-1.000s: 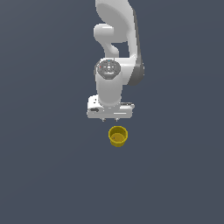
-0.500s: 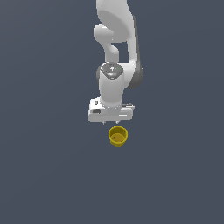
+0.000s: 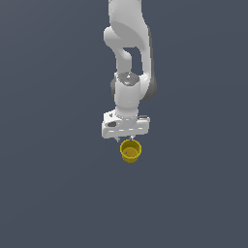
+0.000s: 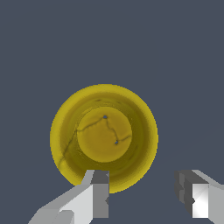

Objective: Pick up the object and move it to a goal position.

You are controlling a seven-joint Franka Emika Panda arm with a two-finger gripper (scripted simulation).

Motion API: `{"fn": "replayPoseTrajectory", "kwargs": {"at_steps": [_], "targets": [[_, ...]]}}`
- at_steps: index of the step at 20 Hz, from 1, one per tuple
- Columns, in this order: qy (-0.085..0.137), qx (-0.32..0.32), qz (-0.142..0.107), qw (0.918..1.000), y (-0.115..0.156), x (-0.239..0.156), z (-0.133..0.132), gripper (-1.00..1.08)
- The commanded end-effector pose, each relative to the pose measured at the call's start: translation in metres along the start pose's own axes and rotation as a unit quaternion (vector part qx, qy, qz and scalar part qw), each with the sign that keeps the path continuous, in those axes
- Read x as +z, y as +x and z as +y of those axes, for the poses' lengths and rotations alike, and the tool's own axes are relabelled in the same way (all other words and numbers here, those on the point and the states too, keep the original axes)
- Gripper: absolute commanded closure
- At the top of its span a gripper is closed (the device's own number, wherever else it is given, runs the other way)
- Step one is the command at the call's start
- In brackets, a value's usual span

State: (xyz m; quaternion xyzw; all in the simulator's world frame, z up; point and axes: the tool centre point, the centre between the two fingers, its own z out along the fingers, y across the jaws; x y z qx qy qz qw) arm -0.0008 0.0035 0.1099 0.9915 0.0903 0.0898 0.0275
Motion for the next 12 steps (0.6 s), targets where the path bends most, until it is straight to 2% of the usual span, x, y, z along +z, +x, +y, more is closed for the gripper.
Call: {"fn": "replayPoseTrajectory", "kwargs": {"at_steps": [1, 12], "targets": [[-0.001, -0.014, 0.02, 0.9997, 0.001, 0.003, -0.005, -0.2], [0.01, -0.073, 0.108, 0.9914, 0.003, 0.011, -0.035, -0.2]]}}
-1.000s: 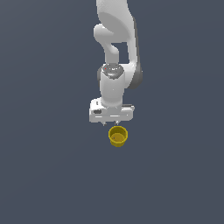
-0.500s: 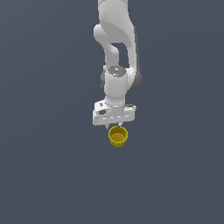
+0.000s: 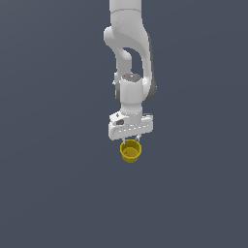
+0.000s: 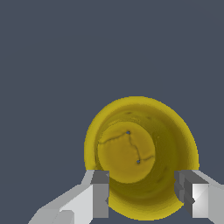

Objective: Pick up the object and move it to a goal position.

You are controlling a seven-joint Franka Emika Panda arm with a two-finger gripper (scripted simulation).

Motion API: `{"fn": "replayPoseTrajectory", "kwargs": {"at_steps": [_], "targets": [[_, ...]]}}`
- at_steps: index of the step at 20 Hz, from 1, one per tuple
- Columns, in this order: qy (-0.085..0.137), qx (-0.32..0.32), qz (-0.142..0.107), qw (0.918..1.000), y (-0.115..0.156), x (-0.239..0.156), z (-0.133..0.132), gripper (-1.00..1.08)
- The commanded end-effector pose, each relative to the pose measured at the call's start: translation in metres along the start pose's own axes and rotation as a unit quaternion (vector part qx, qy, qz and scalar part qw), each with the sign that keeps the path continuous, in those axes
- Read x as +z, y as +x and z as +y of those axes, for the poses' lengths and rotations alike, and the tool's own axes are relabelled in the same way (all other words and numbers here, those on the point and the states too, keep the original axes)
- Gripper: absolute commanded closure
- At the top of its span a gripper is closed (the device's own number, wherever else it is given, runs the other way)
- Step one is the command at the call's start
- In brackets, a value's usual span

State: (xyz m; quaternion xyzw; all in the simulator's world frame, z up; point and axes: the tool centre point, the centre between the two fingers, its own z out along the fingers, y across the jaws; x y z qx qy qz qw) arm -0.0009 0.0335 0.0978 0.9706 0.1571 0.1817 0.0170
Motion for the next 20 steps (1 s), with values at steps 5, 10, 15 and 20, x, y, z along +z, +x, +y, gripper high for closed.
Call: {"fn": "replayPoseTrajectory", "kwargs": {"at_steps": [5, 10, 15, 20], "targets": [[0.012, -0.028, 0.046, 0.9985, 0.001, 0.0, -0.019, -0.2], [0.02, -0.041, 0.069, 0.9966, 0.001, -0.001, -0.029, -0.2], [0.024, -0.047, 0.081, 0.9953, 0.001, -0.002, -0.035, -0.2], [0.025, -0.048, 0.082, 0.9952, 0.001, -0.002, -0.035, -0.2]]}}
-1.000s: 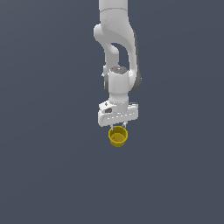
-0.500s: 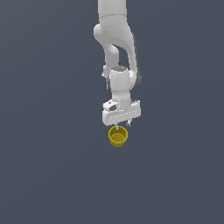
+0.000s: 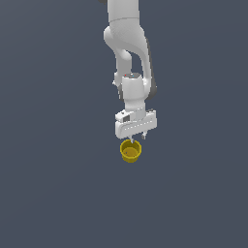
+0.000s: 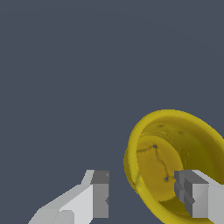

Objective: Pick up the object and move it to a goal position.

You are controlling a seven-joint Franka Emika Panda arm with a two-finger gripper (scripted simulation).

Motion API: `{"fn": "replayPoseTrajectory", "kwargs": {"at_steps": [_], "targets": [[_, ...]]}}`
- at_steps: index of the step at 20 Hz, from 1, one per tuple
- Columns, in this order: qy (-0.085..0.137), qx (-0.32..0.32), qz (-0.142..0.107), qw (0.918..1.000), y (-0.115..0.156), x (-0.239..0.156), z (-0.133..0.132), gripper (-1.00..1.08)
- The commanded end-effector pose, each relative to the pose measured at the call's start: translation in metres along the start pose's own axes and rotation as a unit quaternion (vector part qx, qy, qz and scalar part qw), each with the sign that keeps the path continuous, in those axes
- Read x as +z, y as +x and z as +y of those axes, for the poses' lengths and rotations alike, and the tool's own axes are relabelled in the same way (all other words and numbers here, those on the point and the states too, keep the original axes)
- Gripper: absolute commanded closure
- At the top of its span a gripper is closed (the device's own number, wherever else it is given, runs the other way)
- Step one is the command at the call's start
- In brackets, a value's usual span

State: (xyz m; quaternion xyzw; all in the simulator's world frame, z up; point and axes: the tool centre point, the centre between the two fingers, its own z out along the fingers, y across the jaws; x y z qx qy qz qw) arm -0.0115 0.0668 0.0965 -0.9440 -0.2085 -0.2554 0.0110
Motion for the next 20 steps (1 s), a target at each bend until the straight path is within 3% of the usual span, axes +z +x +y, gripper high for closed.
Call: {"fn": "replayPoseTrajectory", "kwargs": {"at_steps": [1, 15, 16, 20], "targets": [[0.0, 0.0, 0.0, 1.0, 0.0, 0.001, 0.0, -0.2], [0.0, -0.001, 0.002, 1.0, 0.0, 0.03, -0.001, -0.2], [0.0, -0.001, 0.002, 1.0, 0.0, 0.03, -0.001, 1.08], [0.0, -0.001, 0.002, 1.0, 0.0, 0.03, -0.001, 1.08]]}}
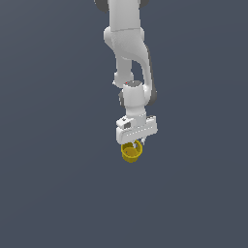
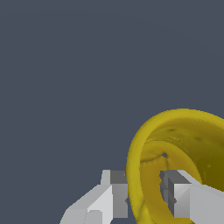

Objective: Pick up the object and move it to a goal position.

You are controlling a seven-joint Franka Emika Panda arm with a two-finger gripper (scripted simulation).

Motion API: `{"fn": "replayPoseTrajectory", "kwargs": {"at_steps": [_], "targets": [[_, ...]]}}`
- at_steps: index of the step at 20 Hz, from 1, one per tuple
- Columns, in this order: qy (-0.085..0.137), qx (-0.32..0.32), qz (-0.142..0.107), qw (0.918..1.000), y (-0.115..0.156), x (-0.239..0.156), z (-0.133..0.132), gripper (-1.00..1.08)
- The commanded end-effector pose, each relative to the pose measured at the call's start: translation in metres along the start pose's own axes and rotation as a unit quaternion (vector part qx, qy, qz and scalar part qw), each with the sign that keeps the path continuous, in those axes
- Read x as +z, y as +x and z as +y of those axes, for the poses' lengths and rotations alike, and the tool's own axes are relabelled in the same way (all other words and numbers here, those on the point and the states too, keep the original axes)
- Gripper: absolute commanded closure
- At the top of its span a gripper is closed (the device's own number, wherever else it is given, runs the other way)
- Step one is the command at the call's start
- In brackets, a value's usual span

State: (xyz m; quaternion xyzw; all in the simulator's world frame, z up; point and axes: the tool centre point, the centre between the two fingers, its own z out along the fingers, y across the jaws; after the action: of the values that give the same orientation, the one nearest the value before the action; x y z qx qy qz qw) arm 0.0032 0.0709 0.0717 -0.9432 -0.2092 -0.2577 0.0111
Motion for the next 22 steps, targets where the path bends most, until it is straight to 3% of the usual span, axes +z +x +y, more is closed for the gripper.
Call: {"fn": "replayPoseTrajectory", "kwargs": {"at_steps": [1, 12, 22], "targets": [[0.001, 0.0, -0.001, 1.0, -0.001, 0.001, -0.001, 1.08], [0.0, 0.0, 0.0, 1.0, 0.008, -0.005, 0.002, 1.08], [-0.001, -0.001, 0.0, 1.0, 0.053, -0.034, 0.014, 1.08]]}}
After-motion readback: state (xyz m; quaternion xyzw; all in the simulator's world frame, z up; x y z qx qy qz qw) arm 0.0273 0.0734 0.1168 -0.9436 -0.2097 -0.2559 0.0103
